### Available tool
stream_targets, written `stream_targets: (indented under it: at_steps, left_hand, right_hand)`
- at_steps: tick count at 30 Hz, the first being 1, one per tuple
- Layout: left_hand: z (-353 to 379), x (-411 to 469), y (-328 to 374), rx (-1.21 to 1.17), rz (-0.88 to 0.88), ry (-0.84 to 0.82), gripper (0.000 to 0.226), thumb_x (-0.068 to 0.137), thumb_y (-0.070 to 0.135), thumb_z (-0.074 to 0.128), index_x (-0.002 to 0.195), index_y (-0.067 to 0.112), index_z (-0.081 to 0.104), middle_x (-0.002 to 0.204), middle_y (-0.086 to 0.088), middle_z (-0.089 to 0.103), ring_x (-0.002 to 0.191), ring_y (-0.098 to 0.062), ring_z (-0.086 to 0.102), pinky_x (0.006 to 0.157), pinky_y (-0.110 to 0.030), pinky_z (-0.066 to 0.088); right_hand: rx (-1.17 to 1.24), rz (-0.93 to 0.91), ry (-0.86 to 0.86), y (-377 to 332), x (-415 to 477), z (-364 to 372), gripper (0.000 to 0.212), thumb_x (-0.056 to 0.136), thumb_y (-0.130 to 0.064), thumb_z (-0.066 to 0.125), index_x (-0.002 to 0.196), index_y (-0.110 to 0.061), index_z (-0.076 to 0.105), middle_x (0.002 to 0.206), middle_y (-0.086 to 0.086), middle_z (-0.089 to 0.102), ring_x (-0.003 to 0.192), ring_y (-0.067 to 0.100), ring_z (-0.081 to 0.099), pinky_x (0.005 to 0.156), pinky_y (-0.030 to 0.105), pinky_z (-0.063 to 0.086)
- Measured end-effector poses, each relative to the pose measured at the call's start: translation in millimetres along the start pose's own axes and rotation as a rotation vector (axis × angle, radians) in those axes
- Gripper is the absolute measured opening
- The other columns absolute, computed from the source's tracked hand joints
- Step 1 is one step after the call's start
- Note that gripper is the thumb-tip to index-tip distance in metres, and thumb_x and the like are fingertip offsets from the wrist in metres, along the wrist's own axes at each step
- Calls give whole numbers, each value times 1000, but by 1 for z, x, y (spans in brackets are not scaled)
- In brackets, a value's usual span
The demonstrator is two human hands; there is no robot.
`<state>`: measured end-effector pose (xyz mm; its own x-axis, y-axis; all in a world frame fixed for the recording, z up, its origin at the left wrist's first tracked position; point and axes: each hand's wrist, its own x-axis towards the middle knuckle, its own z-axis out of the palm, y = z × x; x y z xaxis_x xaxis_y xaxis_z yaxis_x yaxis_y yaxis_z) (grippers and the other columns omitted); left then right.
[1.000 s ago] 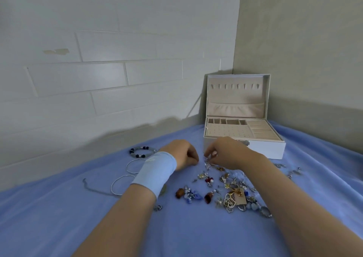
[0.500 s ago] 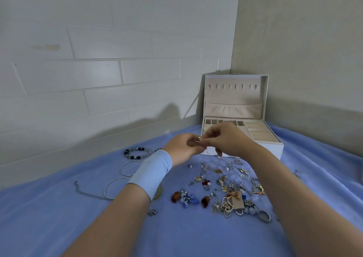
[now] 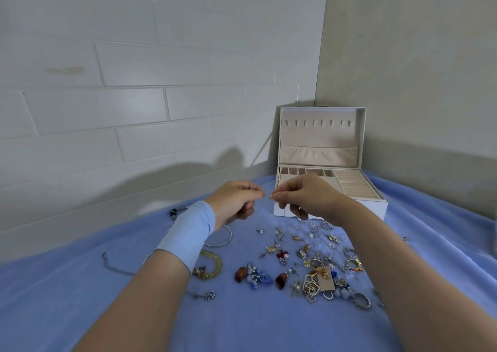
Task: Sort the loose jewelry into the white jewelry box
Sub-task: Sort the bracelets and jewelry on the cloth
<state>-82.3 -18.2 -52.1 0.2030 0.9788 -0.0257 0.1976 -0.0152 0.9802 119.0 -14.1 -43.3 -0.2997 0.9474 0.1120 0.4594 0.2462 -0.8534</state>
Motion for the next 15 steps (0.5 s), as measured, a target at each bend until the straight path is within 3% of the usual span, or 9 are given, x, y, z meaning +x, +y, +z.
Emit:
stream_targets:
  at_steps: [3, 7, 9, 12, 15]
  left_hand:
    - [-5, -7, 5, 453, -1, -35, 16, 91, 27, 66, 100, 16, 73, 58, 5, 49, 50, -11, 42, 52, -21, 34]
    - [0, -7, 8, 541, 42, -6, 17, 93, 28, 63, 102, 16, 73, 64, 9, 52, 48, -3, 45, 50, -18, 34]
    - [1, -6, 5, 507, 43, 25, 16, 93, 26, 63, 100, 16, 73, 68, 5, 58, 48, 0, 48, 54, -19, 36]
    - [-2, -3, -1, 286, 23, 70, 13, 92, 20, 64, 90, 13, 73, 70, -7, 63, 64, -13, 58, 72, -27, 45]
    - [-3, 1, -3, -58, 17, 67, 15, 95, 7, 56, 84, 5, 66, 61, -6, 47, 55, -18, 54, 87, -37, 55]
  right_hand:
    - [-110, 35, -39, 1, 0, 3, 12, 93, -18, 71, 88, -11, 79, 68, -1, 70, 49, 14, 47, 48, 25, 43]
    - [-251, 67, -140, -1, -2, 4, 13, 94, -21, 70, 92, -13, 80, 70, -3, 72, 49, 10, 46, 49, 21, 43]
    - [-281, 71, -162, -3, -2, 3, 16, 94, -25, 70, 88, -15, 80, 69, -6, 71, 48, 9, 46, 52, 21, 43]
    - [-252, 51, -146, -6, -3, -1, 18, 94, -28, 70, 88, -14, 80, 63, -9, 68, 48, 7, 46, 53, 22, 43]
    - [-240, 37, -165, -8, -4, -6, 18, 94, -26, 69, 91, -13, 80, 62, -8, 63, 51, 10, 47, 55, 22, 43]
